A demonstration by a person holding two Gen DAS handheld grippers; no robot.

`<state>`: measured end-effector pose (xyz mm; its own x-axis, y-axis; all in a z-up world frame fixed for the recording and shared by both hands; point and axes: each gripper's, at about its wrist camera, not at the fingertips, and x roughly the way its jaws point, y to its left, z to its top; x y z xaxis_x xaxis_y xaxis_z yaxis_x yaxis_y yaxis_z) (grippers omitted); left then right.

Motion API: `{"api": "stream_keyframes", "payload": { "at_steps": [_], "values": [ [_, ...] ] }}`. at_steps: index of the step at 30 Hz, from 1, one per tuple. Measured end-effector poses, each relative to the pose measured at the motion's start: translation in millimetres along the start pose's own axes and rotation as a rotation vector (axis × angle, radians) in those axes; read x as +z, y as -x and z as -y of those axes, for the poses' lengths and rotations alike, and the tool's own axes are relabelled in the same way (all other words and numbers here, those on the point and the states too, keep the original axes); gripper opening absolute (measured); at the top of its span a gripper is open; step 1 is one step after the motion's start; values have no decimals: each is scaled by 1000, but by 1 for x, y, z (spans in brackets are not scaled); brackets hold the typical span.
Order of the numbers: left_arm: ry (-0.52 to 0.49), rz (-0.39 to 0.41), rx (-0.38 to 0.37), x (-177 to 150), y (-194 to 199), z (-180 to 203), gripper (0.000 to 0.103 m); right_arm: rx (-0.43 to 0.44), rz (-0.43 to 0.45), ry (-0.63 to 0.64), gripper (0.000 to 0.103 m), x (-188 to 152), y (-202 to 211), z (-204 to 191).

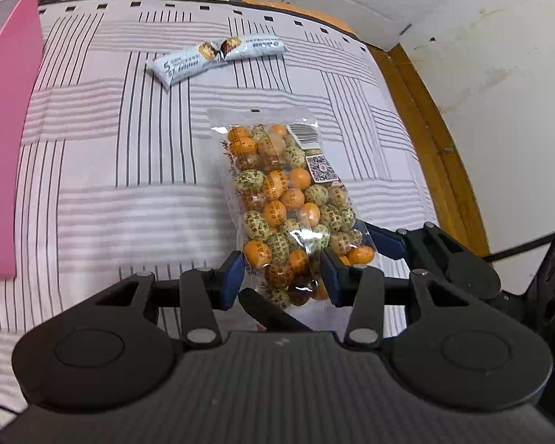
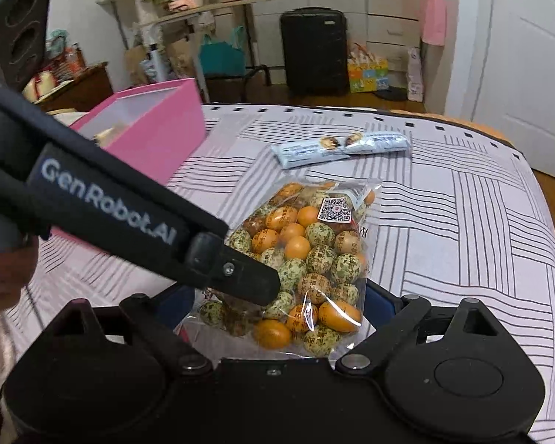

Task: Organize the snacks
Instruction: 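Close the left gripper on the nut bag while the right grips its other end, then carry the nut bag into the pink box and open both grippers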

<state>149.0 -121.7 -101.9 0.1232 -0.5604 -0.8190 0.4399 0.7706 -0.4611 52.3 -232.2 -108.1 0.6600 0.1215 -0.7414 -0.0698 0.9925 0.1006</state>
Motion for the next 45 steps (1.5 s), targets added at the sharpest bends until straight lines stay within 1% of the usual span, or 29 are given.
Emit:
{"api": "stream_keyframes", "payload": {
  "at_steps": [3, 10, 15, 21, 23, 26, 30, 32, 35, 41, 44, 45],
  "values": [
    [-8, 15, -13, -13, 17, 1, 42, 20, 8, 21, 96, -1, 12, -9],
    [-21, 105, 10, -33, 61, 1, 42, 56, 55, 80, 96, 10, 34, -35],
    [-33, 174, 49, -40, 95, -5, 42, 86, 84, 132, 96, 29, 41, -60],
    [9, 256, 56, -44, 145, -33, 42, 134, 105, 189, 96, 62, 42, -97],
    [16, 288, 73, -45, 160, -42, 42, 153, 110, 202, 96, 74, 40, -111],
    [21, 332, 115, -43, 180, -56, 42, 186, 111, 205, 96, 92, 31, -131],
    [43, 363, 166, -31, 197, -83, 43, 221, 107, 199, 96, 114, 9, -156],
    [70, 371, 179, -24, 202, -101, 45, 232, 107, 213, 96, 122, -5, -168],
    [131, 385, 165, -13, 208, -134, 45, 233, 111, 263, 96, 134, -23, -187],
    [198, 402, 169, 6, 200, -184, 45, 258, 98, 327, 96, 154, -62, -207],
    [227, 391, 182, 19, 190, -205, 45, 269, 90, 340, 96, 158, -84, -211],
    [235, 379, 185, 25, 184, -213, 45, 266, 86, 362, 96, 158, -92, -212]
  ]
}}
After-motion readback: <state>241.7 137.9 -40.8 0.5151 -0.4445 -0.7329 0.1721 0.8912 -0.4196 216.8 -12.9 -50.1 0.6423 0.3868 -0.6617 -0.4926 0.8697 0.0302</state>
